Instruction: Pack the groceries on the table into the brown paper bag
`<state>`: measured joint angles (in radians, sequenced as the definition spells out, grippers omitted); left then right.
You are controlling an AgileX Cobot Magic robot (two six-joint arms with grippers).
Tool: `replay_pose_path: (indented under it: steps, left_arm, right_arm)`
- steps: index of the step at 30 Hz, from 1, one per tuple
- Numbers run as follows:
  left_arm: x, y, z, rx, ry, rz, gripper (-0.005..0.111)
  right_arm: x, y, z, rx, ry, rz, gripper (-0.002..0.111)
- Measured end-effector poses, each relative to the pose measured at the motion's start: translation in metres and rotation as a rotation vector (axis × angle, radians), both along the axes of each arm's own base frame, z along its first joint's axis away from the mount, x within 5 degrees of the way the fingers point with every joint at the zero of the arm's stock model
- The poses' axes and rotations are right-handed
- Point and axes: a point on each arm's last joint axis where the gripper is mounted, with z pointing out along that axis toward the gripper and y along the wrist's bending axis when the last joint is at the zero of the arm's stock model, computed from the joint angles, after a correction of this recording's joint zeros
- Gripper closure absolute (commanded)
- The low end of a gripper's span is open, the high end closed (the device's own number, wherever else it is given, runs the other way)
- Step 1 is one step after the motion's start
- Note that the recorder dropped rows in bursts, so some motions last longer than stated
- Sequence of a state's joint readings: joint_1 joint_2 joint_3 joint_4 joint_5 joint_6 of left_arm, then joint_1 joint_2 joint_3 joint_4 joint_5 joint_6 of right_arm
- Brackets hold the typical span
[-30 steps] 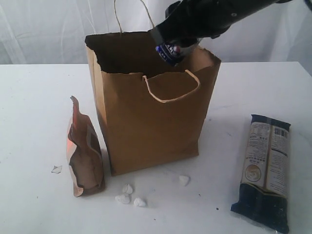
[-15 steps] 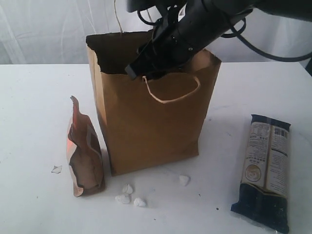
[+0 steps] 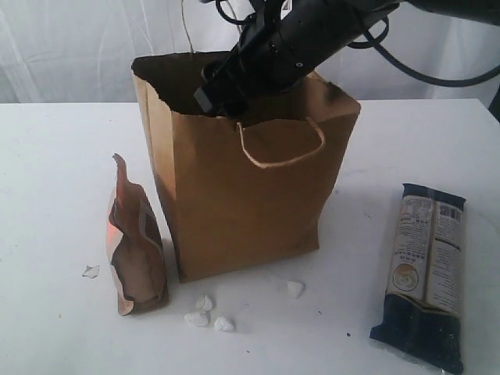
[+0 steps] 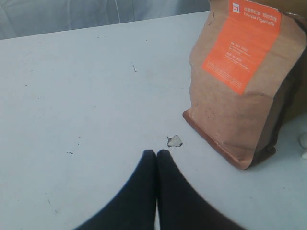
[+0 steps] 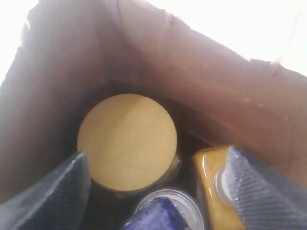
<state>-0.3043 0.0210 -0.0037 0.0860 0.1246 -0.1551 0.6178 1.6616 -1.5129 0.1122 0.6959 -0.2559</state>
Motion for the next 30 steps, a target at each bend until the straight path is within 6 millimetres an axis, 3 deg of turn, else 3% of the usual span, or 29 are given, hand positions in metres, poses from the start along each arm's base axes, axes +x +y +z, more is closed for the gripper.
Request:
replay_pose_path:
  steps: [6, 11, 16, 24, 30]
  left_arm:
    - [0.0, 0.0, 0.0, 0.0, 0.0, 0.0, 0.106]
    - [0.0, 0.0, 0.0, 0.0, 0.0, 0.0, 0.106]
    - [0.0, 0.0, 0.0, 0.0, 0.0, 0.0, 0.106]
    - [0.0, 0.0, 0.0, 0.0, 0.0, 0.0, 0.106]
    - [0.0, 0.0, 0.0, 0.0, 0.0, 0.0, 0.106]
  right_arm:
    - [0.0, 0.0, 0.0, 0.0, 0.0, 0.0, 0.037]
    - [-0.002, -0.002, 0.005, 0.008, -0.011, 0.0, 0.05]
    - [-0.017, -0.013, 0.033, 0.033, -0.081, 0.001, 0.067]
    - [-0.053, -0.044, 0.09, 0.106, -0.239, -0.037, 0.085]
    - [-0.073, -0.068, 0.106, 0.134, -0.33, -0.12, 0.104]
